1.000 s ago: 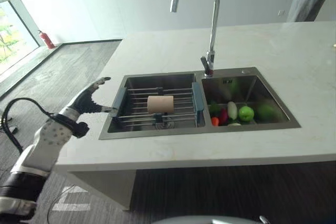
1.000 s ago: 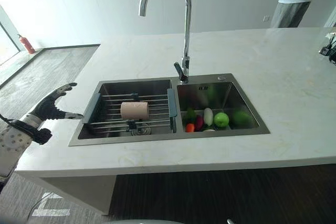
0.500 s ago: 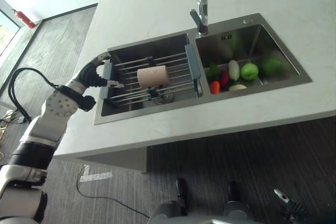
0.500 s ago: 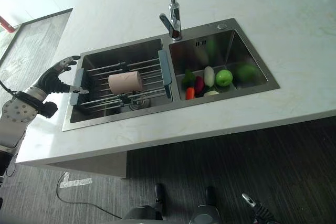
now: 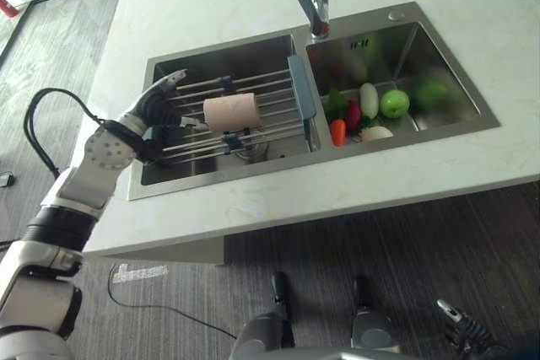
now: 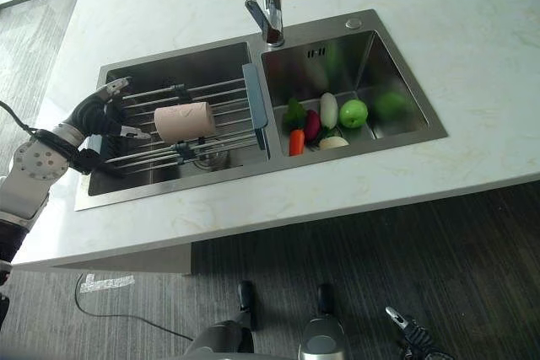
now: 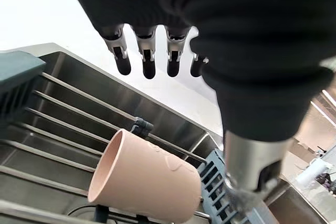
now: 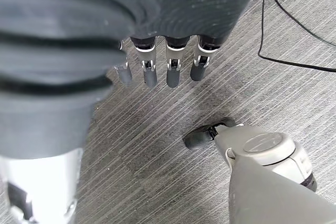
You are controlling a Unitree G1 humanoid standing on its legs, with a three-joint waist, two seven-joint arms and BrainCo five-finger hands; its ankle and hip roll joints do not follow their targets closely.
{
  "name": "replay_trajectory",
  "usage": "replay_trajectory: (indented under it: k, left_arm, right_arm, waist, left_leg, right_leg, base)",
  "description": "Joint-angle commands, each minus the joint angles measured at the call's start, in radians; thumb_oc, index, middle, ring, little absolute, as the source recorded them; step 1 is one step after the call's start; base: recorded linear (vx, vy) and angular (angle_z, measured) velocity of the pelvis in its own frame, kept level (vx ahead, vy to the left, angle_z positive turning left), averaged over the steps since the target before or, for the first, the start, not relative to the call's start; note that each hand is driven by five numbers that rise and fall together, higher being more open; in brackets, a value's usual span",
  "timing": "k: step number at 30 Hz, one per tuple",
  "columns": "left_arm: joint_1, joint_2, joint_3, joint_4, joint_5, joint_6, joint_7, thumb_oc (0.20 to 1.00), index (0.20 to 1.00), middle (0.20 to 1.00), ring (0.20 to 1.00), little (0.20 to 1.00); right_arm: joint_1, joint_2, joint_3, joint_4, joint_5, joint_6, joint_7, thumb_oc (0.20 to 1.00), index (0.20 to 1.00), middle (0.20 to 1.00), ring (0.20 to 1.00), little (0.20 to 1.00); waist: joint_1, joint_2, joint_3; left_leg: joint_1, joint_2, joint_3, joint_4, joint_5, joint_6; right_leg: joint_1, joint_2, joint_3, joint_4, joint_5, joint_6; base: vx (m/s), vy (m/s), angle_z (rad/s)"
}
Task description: Place the dishes in the dishwasher.
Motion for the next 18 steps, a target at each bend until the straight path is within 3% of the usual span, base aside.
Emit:
replay_trajectory:
  k: [1, 11, 18]
  left_arm:
    - [-0.150, 0.050, 0.008, 0.057, -0.022, -0.035, 0.052, 1.000, 1.000, 1.000, 1.000, 1.000]
    - [-0.238, 0.056, -0.047, 0.125, 0.033, -0.054, 0.109, 1.000, 1.000, 1.000, 1.000, 1.000]
    - [-0.320, 0.052, -0.097, 0.188, 0.125, -0.020, 0.172, 1.000, 1.000, 1.000, 1.000, 1.000]
  right_arm:
    - [-0.019, -0.012, 0.005, -0.002, 0.008, -0.005, -0.002, 1.000, 1.000, 1.000, 1.000, 1.000]
    - [-0.045, -0.022, 0.023, -0.035, 0.032, -0.013, 0.011, 1.000, 1.000, 1.000, 1.000, 1.000]
    - [-0.058, -0.029, 0.035, -0.046, 0.043, -0.018, 0.008, 1.000, 1.000, 1.000, 1.000, 1.000]
  waist:
    - [0.000, 0.009, -0.005]
    - [-0.007, 0.008, 0.026]
    - [-0.016, 0.008, 0.044]
  left_leg:
    - [0.076, 0.029, 0.045, 0.012, -0.096, -0.055]
    - [0.040, 0.031, 0.041, 0.017, -0.089, -0.062]
    - [0.019, 0.036, 0.043, 0.013, -0.082, -0.069]
  right_leg:
    - [-0.042, -0.061, -0.009, 0.030, 0.003, 0.085]
    - [-0.078, -0.072, -0.006, 0.036, 0.008, 0.088]
    - [-0.102, -0.079, -0.003, 0.034, 0.017, 0.094]
  base:
    - [-0.04, 0.008, 0.02]
    - [-0.02, 0.021, 0.00]
    - [-0.04, 0.022, 0.01]
